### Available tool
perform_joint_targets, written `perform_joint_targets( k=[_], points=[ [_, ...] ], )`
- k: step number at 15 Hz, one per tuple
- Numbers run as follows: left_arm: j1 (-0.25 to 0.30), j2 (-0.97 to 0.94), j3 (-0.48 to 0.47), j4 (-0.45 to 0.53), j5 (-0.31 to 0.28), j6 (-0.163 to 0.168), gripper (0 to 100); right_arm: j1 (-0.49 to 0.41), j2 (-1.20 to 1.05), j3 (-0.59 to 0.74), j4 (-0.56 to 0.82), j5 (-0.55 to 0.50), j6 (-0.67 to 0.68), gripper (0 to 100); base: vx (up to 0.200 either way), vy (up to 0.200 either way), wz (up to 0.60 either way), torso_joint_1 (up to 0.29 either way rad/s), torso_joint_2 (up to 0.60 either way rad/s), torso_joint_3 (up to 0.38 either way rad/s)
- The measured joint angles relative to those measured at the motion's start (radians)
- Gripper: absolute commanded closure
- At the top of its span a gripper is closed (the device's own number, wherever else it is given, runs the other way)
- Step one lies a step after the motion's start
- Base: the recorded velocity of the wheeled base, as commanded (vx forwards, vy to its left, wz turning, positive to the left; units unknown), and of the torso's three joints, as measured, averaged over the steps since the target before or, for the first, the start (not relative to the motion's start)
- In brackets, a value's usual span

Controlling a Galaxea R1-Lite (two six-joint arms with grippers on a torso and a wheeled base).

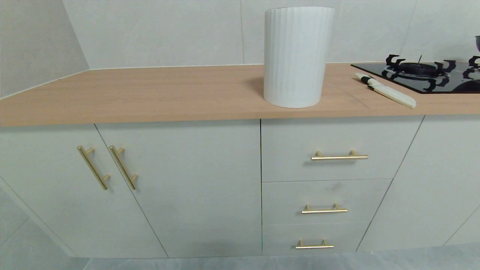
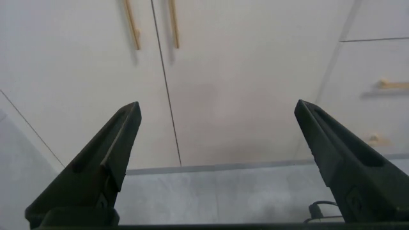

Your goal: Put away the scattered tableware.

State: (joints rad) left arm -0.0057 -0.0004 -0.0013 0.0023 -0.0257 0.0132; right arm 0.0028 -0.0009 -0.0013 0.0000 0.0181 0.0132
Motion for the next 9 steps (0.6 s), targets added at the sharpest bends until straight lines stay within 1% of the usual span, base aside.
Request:
perform_joint_targets(
  k=[6,9],
  points=[
    [0.0,0.0,0.0,0.0,0.0,0.0,0,0.0,0.0,0.0,0.0,0.0,0.001,0,0.2,0.0,0.0,0.002,0.0,0.002],
    [0.0,0.0,0.0,-0.001,-0.001,0.001,0,0.0,0.0,0.0,0.0,0.0,0.001,0,0.0,0.0,0.0,0.0,0.0,0.0]
  ],
)
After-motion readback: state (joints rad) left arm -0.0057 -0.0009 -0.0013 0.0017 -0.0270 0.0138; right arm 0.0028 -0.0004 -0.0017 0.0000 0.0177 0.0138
